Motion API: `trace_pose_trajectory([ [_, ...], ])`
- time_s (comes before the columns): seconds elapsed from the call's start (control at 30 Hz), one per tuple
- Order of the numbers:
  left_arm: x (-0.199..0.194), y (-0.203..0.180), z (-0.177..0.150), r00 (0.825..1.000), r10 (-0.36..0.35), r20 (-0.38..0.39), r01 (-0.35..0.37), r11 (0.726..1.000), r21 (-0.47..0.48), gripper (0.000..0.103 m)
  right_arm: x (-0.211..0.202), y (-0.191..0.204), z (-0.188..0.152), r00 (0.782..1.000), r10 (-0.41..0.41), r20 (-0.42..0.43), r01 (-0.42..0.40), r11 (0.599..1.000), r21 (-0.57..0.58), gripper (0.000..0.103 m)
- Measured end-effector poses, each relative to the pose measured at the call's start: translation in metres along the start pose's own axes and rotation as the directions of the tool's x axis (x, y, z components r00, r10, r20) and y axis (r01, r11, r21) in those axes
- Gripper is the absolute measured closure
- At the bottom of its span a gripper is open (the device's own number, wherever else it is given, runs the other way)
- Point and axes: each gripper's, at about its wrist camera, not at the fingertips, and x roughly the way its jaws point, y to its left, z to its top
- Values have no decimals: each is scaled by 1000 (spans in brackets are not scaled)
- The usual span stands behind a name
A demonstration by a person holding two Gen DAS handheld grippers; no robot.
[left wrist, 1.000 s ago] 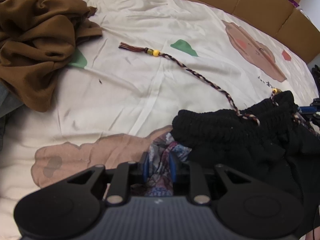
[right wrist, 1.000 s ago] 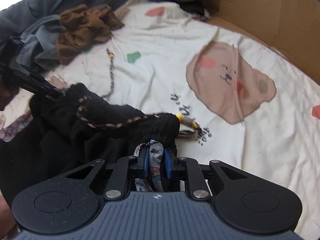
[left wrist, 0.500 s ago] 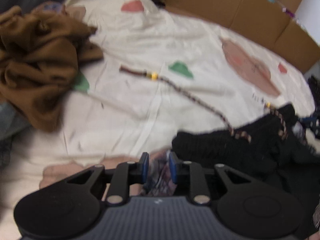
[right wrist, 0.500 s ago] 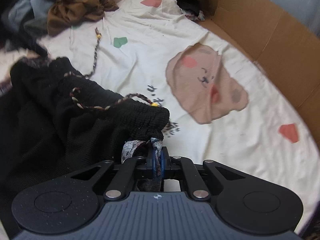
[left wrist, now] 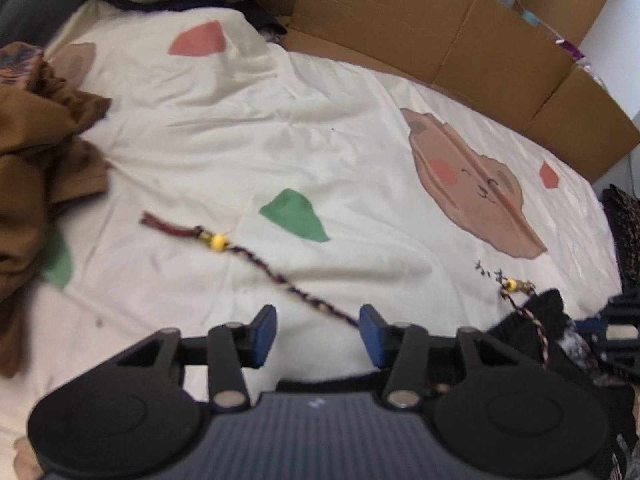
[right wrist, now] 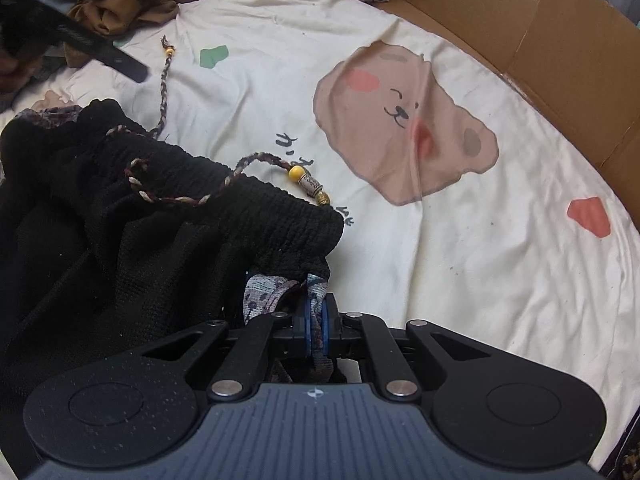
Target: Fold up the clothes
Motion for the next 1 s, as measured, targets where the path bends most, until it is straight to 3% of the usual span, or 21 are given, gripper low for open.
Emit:
trace_pose_trajectory([
  [0.1, 15, 0, 8, 1000, 26, -10, -26, 999, -24, 48, 1, 1, -1, 1000, 6, -2, -6, 1000, 6, 100],
  [0.23, 32, 3, 15, 993, 109, -44, -111, 992, -54, 48, 1, -1, -2, 1000, 12, -3, -12, 1000, 24, 100],
  [0.3, 35, 6, 17, 993, 115, -35, -117, 989, -85, 50, 1, -2, -3, 1000, 19, -2, -19, 999, 40, 100],
  [0.33, 36, 5, 18, 991, 129, -30, -131, 988, -81, 53, 2, -2, -3, 1000, 23, -2, -23, 999, 48, 100],
  [0.4, 35, 1, 20, 989, 148, -26, -149, 987, -57, 90, 1, -2, -5, 1000, 27, 3, -27, 998, 59, 100],
  [0.43, 35, -1, 22, 989, 146, -28, -147, 988, -39, 98, 1, -2, -5, 1000, 28, 4, -28, 998, 63, 100],
  [0.7, 13, -49, 40, 1000, -29, 5, 29, 995, 97, 101, 0, -1, -9, 999, 27, 16, -29, 994, 102, 100],
  [1.0, 16, -118, 44, 981, -180, -69, 191, 956, 224, 101, -2, -1, -13, 999, 37, 31, -41, 990, 133, 100],
])
